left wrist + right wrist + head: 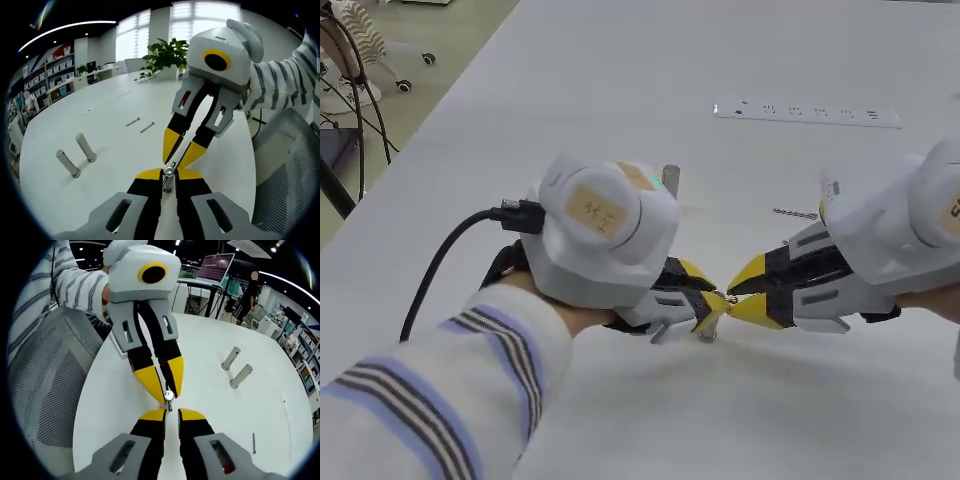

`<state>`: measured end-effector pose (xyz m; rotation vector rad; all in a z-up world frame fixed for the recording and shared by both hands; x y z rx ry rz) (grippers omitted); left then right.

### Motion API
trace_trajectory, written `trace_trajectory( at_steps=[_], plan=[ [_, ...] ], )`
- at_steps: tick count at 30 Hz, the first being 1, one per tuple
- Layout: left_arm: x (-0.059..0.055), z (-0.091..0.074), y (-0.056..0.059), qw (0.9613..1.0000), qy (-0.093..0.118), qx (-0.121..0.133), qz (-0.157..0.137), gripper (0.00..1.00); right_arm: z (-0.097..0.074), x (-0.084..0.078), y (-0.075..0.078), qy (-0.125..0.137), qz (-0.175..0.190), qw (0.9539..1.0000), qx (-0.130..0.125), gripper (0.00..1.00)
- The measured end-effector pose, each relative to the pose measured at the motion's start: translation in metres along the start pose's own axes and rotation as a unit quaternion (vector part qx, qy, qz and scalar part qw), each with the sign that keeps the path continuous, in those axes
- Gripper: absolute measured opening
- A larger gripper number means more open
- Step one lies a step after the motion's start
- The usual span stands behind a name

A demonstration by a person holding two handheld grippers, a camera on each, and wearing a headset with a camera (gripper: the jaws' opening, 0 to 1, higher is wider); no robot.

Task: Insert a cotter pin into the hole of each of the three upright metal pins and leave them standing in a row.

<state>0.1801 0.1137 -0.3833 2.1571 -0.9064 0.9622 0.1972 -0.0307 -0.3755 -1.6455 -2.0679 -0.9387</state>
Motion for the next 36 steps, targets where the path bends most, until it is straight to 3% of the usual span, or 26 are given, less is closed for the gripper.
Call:
trace_trajectory(
  at_steps=[4, 26, 30, 36],
  plan=[
    [0.0001, -0.0003, 0.0001, 1.0000, -0.001, 0.000, 0.002, 0.06, -0.0033, -0.0023, -0.0002, -0.002, 0.004, 1.0000, -0.002, 0.00],
    [-0.0019, 0.0005, 0.0001, 0.9999, -0.015, 0.005, 0.007, 0.06, -0.0013, 0.0033, -0.0001, 0.013, -0.002, 0.9999, -0.007, 0.00],
    [-0.0027, 0.0003, 0.0004, 0.9996, -0.019, 0.005, 0.020, 0.06, -0.0018, 0.0031, -0.0008, 0.014, 0.005, 0.9999, -0.009, 0.00],
    [-0.0038, -0.0043, -0.0004, 0.9993, -0.015, 0.018, 0.027, 0.20, -0.0016, 0.0006, -0.0042, 0.015, 0.026, 0.9994, -0.017, 0.02]
  ],
)
Point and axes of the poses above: the centre of the closed fingertips' face, and the gripper's own axes: z roughly forward along the fingers, y roughly to its right, x roughly out of its top, the point moved 10 cm from there along -z, roughly backward along the fingers, and after that the axes turned 13 degrees about -z, right-handed, at the moved point
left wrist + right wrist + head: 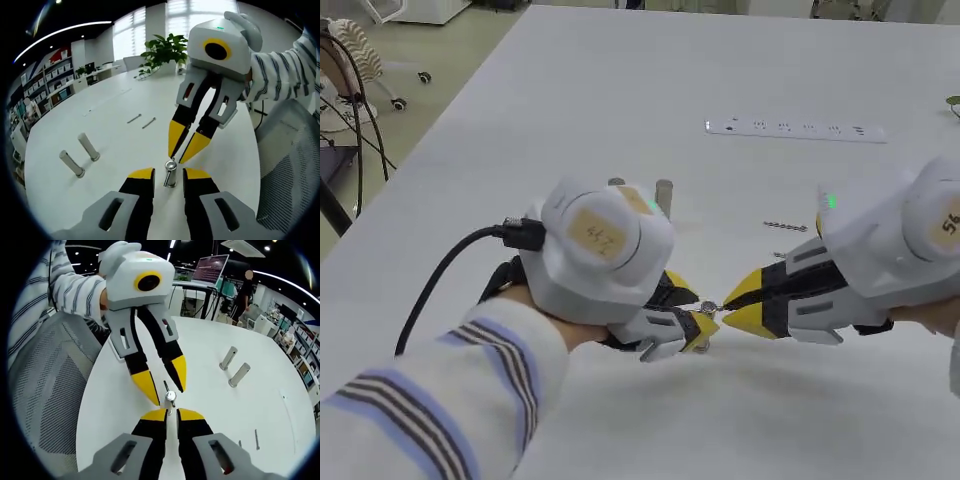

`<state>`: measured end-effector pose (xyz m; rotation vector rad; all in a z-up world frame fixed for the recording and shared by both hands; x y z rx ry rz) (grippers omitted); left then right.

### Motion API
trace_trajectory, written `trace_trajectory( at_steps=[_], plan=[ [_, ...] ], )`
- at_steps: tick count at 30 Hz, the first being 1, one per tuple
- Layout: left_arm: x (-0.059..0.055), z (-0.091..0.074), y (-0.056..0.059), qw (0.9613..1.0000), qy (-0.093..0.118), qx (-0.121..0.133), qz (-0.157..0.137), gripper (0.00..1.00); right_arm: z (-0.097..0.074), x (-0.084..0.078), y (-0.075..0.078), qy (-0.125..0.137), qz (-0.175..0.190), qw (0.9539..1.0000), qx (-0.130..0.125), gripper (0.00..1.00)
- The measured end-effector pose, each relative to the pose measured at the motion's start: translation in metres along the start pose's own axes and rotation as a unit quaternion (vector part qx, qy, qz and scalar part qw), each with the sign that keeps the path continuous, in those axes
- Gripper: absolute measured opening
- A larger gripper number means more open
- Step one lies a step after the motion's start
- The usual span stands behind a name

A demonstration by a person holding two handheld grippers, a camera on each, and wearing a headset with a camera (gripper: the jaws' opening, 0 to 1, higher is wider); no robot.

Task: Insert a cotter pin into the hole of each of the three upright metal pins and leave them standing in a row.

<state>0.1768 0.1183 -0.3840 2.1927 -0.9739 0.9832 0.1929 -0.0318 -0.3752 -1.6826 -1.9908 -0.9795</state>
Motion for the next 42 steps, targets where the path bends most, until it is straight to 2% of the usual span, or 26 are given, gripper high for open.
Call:
trace_trajectory(
  at_steps=[4, 7, 11, 14, 21, 24, 27, 33, 39, 42],
  plan=[
    [-0.002, -0.007, 0.000, 1.0000, 0.009, 0.000, -0.003, 0.28, 0.001, -0.004, -0.005, 0.007, 0.029, 0.9995, -0.007, 0.05],
    [-0.005, -0.015, 0.000, 0.9996, 0.025, -0.001, -0.016, 0.36, 0.004, -0.007, -0.010, 0.023, 0.053, 0.9982, -0.017, 0.04],
    [-0.011, -0.026, 0.001, 0.9981, 0.048, -0.004, -0.038, 0.50, 0.008, -0.011, -0.015, 0.041, 0.089, 0.9945, -0.038, 0.10],
    [-0.015, -0.036, 0.002, 0.9965, 0.064, -0.009, -0.053, 0.60, 0.014, -0.014, -0.018, 0.055, 0.125, 0.9894, -0.048, 0.16],
    [-0.025, -0.052, 0.002, 0.9930, 0.079, -0.006, -0.087, 0.76, 0.026, -0.015, -0.018, 0.065, 0.137, 0.9862, -0.067, 0.19],
    [-0.030, -0.057, 0.004, 0.9905, 0.089, -0.009, -0.105, 0.89, 0.032, -0.015, -0.018, 0.065, 0.139, 0.9856, -0.071, 0.19],
    [-0.032, -0.060, 0.006, 0.9900, 0.094, -0.007, -0.106, 0.98, 0.035, -0.016, -0.018, 0.067, 0.148, 0.9840, -0.073, 0.19],
    [-0.037, -0.064, 0.009, 0.9904, 0.088, -0.002, -0.106, 0.99, 0.040, -0.018, -0.017, 0.066, 0.162, 0.9814, -0.080, 0.18],
    [-0.040, -0.066, 0.010, 0.9904, 0.085, 0.002, -0.109, 0.99, 0.042, -0.018, -0.019, 0.068, 0.164, 0.9810, -0.079, 0.10],
    [-0.042, -0.066, 0.012, 0.9893, 0.083, 0.000, -0.120, 0.99, 0.043, -0.017, -0.021, 0.065, 0.157, 0.9821, -0.082, 0.06]
  ],
)
Point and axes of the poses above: the centre of the closed fingertips' face, and the gripper's own axes: z roughly forward along the fingers, y roughly to its right, x roughly out of its top, the point moved 10 cm from there along -z, roughly backward along the fingers, and after that the axes turned 13 degrees about -z, right-handed, at the moved point
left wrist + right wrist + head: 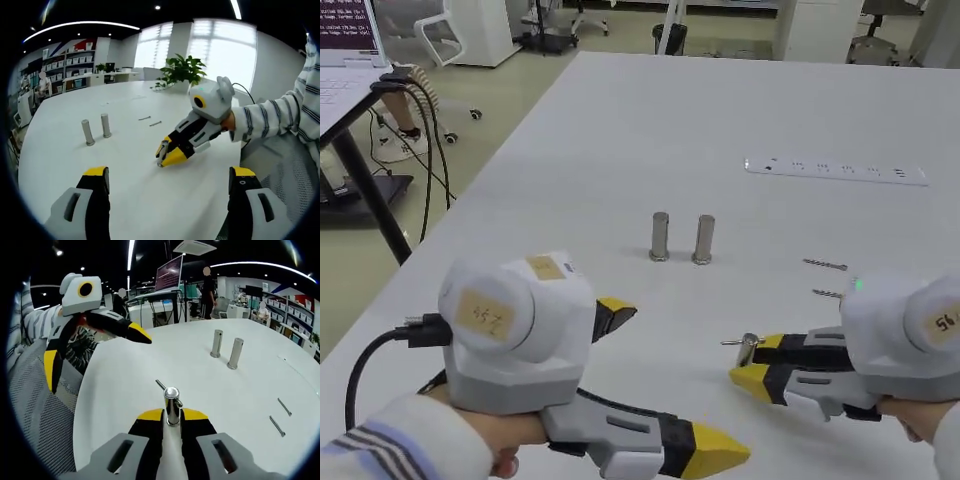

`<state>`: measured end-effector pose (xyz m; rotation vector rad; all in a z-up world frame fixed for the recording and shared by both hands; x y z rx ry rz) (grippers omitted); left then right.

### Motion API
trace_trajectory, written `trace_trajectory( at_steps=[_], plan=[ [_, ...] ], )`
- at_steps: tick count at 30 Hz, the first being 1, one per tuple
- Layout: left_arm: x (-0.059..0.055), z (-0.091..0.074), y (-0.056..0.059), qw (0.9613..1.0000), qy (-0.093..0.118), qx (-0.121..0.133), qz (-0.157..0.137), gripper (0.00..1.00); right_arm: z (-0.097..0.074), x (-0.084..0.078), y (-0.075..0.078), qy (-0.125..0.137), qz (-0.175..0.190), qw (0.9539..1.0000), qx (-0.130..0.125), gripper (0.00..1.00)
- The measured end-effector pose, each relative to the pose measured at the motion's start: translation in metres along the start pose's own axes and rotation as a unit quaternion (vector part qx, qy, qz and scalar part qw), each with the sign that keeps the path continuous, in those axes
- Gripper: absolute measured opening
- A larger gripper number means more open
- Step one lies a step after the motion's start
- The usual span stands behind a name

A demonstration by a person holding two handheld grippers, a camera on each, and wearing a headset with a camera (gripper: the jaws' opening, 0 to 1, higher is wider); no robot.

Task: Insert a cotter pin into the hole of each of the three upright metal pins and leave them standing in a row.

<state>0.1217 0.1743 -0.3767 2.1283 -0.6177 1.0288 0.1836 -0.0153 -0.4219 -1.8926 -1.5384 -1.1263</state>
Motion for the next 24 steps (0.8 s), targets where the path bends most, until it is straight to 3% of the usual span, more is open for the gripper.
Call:
trace_trajectory(
  at_steps=[10, 20, 24],
  plan=[
    [-0.002, 0.002, 0.006, 0.9999, 0.004, 0.005, -0.014, 0.99, 0.007, 0.005, -0.004, 0.004, -0.001, 1.0000, -0.007, 0.04],
    [-0.005, 0.006, 0.007, 0.9999, -0.004, 0.004, -0.012, 0.99, 0.018, 0.017, 0.006, 0.009, 0.020, 0.9984, -0.052, 0.04],
    [-0.006, 0.007, 0.007, 0.9998, -0.009, 0.002, -0.015, 0.99, 0.021, 0.022, 0.011, 0.018, 0.020, 0.9982, -0.054, 0.04]
  ],
)
Point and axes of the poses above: the centre of the closed fingertips' face, and the gripper's own axes: z roughly forward along the fingers, y roughly to its right, x roughly out of its top, the point moved 10 cm from there along -z, roughly backward along the fingers, and after that the axes turned 13 degrees about -z, right-handed, at the moved point
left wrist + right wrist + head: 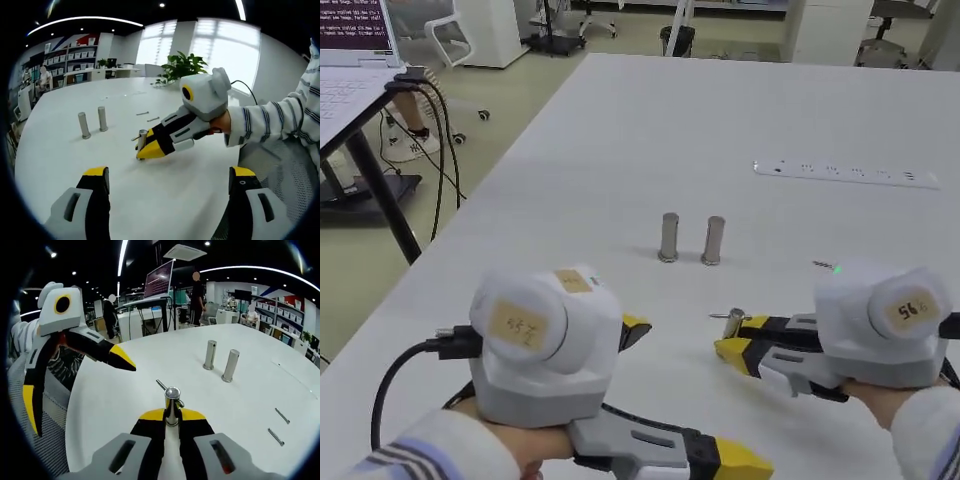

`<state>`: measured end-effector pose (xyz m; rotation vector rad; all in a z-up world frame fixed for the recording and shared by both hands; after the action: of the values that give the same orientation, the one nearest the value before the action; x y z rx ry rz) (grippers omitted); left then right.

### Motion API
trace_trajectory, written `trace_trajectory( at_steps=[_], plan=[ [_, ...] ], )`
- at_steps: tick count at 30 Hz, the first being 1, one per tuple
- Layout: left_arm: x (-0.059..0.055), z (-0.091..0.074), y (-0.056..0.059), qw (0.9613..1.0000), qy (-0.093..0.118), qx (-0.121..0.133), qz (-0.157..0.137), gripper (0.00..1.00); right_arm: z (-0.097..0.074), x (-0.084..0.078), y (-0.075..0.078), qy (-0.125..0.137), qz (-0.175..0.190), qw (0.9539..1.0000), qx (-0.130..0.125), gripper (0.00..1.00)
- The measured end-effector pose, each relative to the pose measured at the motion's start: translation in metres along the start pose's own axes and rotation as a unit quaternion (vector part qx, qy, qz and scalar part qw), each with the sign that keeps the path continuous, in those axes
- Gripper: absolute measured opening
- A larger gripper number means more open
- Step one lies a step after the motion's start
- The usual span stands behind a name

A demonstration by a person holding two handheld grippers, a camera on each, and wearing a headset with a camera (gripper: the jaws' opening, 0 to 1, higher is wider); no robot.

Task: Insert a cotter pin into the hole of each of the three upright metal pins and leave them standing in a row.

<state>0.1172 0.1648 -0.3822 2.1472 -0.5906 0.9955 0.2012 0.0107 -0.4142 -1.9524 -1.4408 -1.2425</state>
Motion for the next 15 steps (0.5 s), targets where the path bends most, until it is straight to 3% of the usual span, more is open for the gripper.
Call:
trace_trajectory(
  at_steps=[15],
  plan=[
    [0.0021, 0.0006, -0.0054, 0.9998, -0.003, 0.018, 0.001, 0.99, 0.0085, -0.0033, 0.0027, -0.015, 0.009, 0.9998, -0.007, 0.04]
  ],
)
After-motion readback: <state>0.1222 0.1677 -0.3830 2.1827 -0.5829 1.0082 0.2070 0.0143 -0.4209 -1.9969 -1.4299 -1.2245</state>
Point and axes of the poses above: the centre of the closed fingertips' face, and the gripper's own axes: z roughly forward along the fingers, y roughly to its right, x roughly out of its top, the point moved 10 cm from there along -z, roughly backward along the fingers, and after that the axes turned 13 degrees about -z, right-handed, at the moved point
